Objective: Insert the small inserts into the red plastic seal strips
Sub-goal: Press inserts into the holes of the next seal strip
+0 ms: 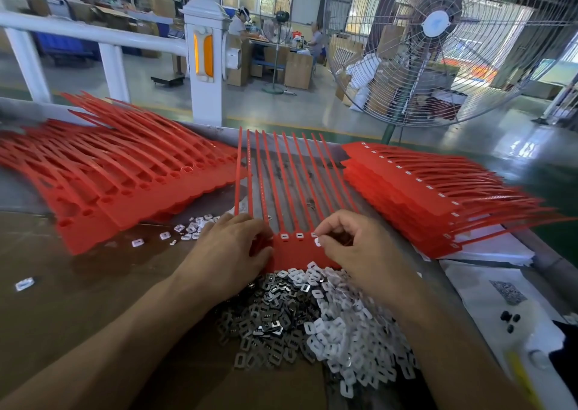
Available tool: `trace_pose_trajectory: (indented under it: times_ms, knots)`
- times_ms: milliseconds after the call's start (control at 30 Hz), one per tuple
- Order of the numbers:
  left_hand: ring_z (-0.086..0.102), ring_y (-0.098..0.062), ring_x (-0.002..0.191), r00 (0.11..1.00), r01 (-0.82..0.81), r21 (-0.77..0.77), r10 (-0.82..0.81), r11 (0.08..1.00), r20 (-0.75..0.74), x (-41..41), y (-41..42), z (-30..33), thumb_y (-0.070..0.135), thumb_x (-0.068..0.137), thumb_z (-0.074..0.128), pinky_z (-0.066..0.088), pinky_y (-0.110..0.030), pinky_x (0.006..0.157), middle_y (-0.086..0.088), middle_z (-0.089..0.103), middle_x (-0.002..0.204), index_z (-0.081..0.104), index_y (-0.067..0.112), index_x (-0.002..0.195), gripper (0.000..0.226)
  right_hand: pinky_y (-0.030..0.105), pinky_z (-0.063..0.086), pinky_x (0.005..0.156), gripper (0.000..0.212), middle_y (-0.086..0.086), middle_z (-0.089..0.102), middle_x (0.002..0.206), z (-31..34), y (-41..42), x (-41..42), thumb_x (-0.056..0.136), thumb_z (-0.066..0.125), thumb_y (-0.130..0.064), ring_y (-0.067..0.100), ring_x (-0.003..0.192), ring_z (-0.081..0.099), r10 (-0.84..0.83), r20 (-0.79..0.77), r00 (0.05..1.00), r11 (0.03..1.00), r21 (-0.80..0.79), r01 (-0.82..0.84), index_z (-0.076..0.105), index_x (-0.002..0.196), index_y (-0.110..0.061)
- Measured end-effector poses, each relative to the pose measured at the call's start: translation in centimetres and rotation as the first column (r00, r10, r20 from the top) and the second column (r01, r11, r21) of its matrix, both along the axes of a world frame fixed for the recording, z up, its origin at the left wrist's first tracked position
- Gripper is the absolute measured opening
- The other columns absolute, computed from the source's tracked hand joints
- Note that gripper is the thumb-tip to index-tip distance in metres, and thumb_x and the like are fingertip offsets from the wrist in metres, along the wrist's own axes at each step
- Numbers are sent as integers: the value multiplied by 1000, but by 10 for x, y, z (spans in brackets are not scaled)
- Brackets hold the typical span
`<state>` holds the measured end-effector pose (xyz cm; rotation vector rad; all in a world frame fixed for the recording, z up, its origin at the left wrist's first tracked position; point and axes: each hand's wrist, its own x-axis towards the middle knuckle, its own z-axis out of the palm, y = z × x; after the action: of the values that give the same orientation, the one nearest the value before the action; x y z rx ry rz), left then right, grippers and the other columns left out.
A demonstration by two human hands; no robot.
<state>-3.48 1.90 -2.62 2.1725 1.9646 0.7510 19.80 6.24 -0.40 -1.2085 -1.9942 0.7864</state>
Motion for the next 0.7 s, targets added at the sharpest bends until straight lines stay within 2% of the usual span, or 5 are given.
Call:
trace_pose_trajectory:
  times_ms: [133, 233, 533, 633, 700]
  knots:
    - [47, -9, 115, 1000, 2, 5, -2, 1000, -1, -1, 0, -1, 50, 95, 59, 38, -40, 107, 19, 58, 118, 61, 38, 122, 30, 20, 54, 70, 17, -22, 69, 87, 2, 0, 4, 96, 71, -19, -2, 80, 65, -78, -11, 997, 997, -24, 78, 75, 93, -36]
    - [47, -10, 115, 1000, 0, 12, 1, 1000, -14, 0, 0, -1, 50, 95, 59, 38, -40, 107, 18, 58, 118, 61, 38, 121, 29, 22, 51, 78, 15, -17, 71, 91, 3, 2, 7, 94, 74, -20, -2, 87, 66, -116, -25, 993, 993, -17, 116, 76, 97, -35]
    - [48, -10, 115, 1000, 3, 13, -3, 1000, -13, -1, 0, -1, 50, 94, 59, 39, -39, 106, 18, 59, 118, 62, 38, 121, 29, 40, 59, 87, 12, -11, 74, 99, 0, 22, 26, 93, 75, -16, 12, 86, 69, -321, -84, 943, 947, -4, 322, 76, 99, -26]
    - [47, -9, 115, 1000, 3, 7, -3, 1000, -14, -1, -1, -1, 50, 95, 59, 39, -39, 106, 18, 58, 119, 61, 38, 121, 29, 36, 57, 86, 10, -9, 73, 98, -5, 29, 34, 94, 75, -14, 13, 89, 69, -372, -51, 927, 928, 12, 373, 76, 101, -22]
    - [47, -8, 114, 1000, 2, 3, -2, 1000, -15, -1, -1, -1, 51, 95, 59, 38, -39, 107, 19, 58, 119, 61, 39, 122, 30, 22, 50, 78, 10, -10, 71, 96, -8, 33, 37, 94, 75, -13, 8, 92, 67, -380, -13, 925, 924, 36, 380, 76, 101, -20]
